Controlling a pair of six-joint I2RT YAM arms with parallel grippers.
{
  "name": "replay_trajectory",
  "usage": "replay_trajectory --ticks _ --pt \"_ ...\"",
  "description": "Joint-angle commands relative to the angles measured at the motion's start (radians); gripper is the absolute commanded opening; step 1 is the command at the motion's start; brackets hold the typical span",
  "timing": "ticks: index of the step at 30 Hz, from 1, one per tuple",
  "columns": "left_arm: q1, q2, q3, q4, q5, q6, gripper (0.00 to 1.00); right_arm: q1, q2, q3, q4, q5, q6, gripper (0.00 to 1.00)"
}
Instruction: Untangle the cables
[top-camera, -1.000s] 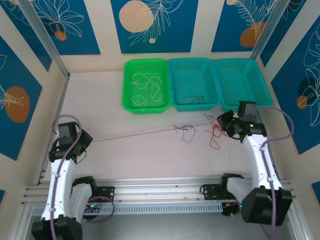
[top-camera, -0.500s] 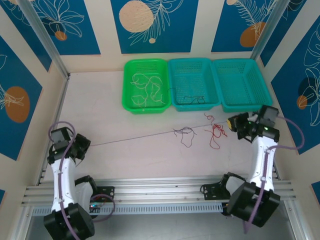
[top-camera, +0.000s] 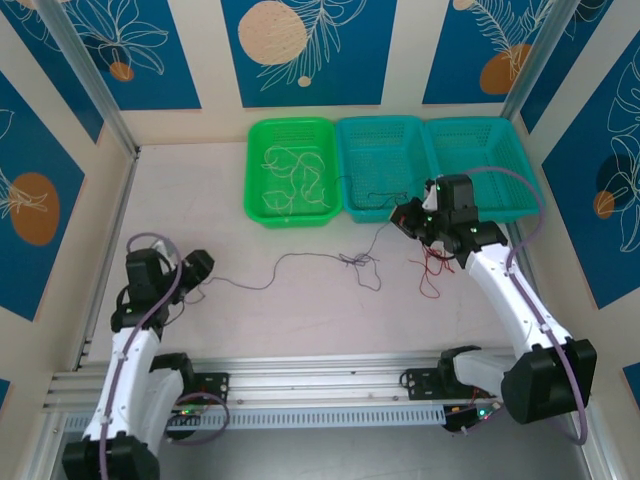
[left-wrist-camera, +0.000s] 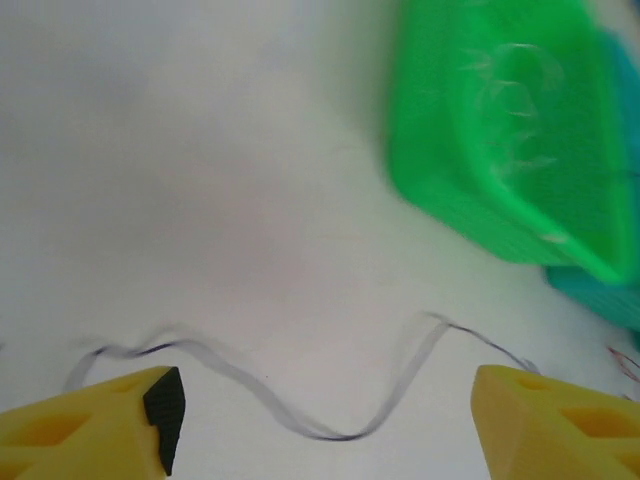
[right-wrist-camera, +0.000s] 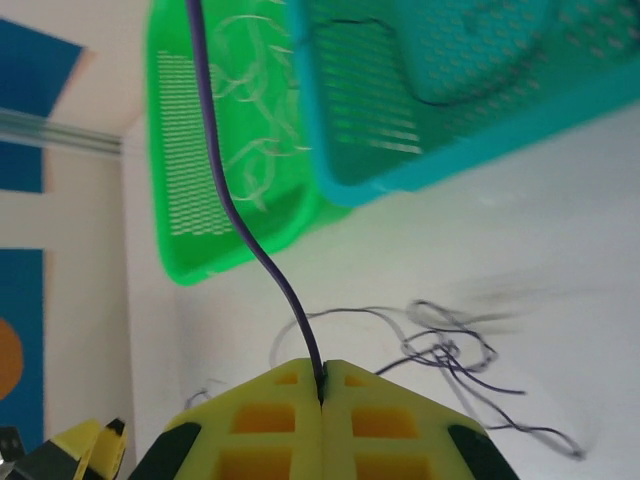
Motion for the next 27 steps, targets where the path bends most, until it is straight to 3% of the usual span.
replay_trajectory --ticks 1,7,11,14,18,22,25,27 --pt "-0.179 -0.027 0.022 0.208 0.043 0.149 0.79 0.055 -0.005 0.082 0.002 -0.014 -0.033 0.00" --pt "-0.540 0.099 -0.007 0.508 0.052 0.513 0.82 0.158 0.008 0.218 -0.023 -0.082 -0.078 0.00" --pt "-0.663 0.296 -0.025 0.680 0.064 0.689 0.86 0.210 0.008 0.297 -0.045 -0.084 -0.083 0.00" --pt "-0.709 0.509 -0.017 0.830 0.034 0.721 0.89 0.225 0.004 0.329 -0.036 -0.090 -0.059 0.00" --pt "-0.710 0.730 0.014 0.978 -0.086 0.668 0.94 0.232 0.004 0.360 -0.030 -0.114 -0.039 0.00" --pt "-0.711 0.832 0.041 1.061 -0.040 0.621 0.96 0.245 -0.006 0.383 -0.021 -0.127 -0.021 0.00" --pt "-0.710 0.892 0.060 1.137 -0.021 0.586 0.86 0.263 -0.014 0.380 -0.006 -0.128 -0.009 0.00" --pt "-0.711 0.921 0.067 1.205 -0.002 0.556 0.85 0.265 -0.024 0.368 0.006 -0.130 0.010 0.00"
